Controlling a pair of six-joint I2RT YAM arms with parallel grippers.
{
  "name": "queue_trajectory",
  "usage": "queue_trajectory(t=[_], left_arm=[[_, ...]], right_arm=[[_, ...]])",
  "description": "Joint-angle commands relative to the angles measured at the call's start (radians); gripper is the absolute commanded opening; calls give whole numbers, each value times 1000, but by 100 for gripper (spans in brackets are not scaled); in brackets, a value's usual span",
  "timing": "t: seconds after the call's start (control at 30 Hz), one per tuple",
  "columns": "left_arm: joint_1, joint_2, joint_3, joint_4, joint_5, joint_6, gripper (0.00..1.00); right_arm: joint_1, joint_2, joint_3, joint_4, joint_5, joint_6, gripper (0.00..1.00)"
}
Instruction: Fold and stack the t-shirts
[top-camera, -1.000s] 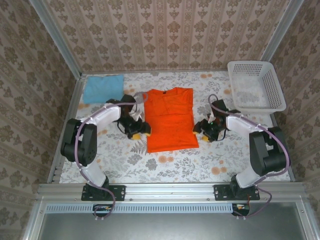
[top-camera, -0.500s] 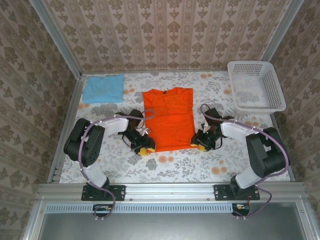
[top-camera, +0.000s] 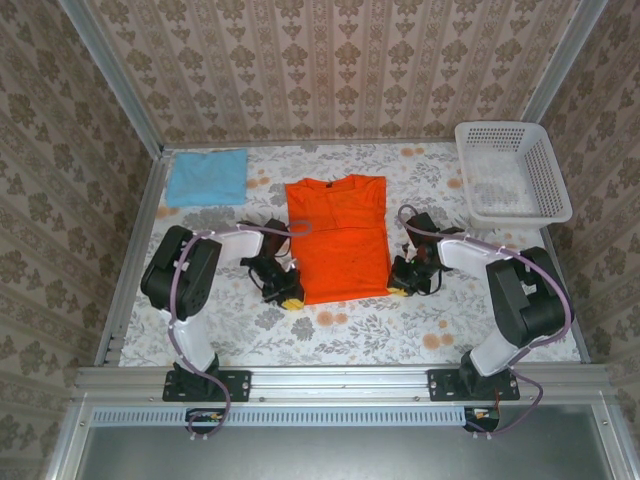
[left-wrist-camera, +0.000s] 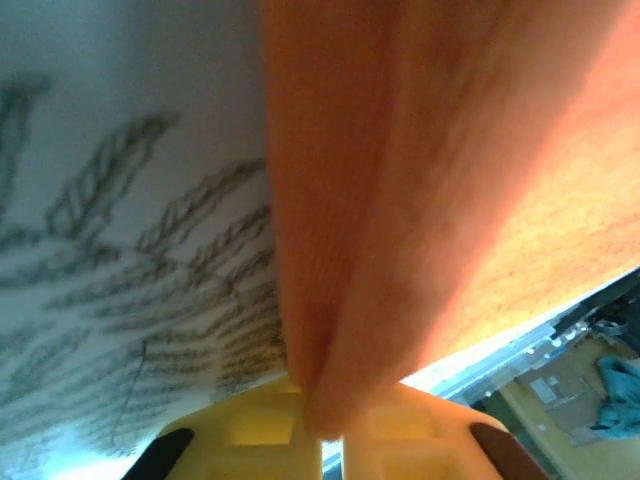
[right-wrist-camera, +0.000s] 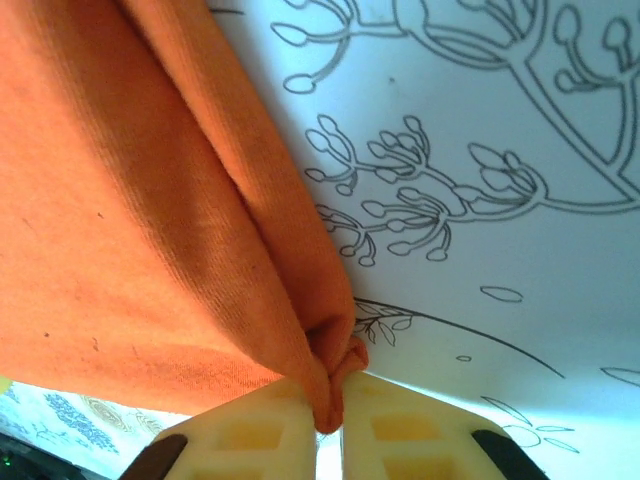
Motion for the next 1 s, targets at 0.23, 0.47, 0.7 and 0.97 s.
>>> queue_trajectory(t=[0.23, 0.47, 0.7, 0.97], left_arm=[[8, -65, 53, -97, -213, 79, 0], [-10, -178, 4, -162, -55, 124, 0], [-3, -298, -50, -229, -17, 127, 0], [30, -296, 103, -289, 47, 166, 0]], right_arm=[[2, -7, 15, -96, 36, -71, 0], [57, -156, -88, -114, -43, -79, 0], [121, -370, -205, -121, -74, 10, 0], [79, -443, -91, -147, -46, 28, 0]])
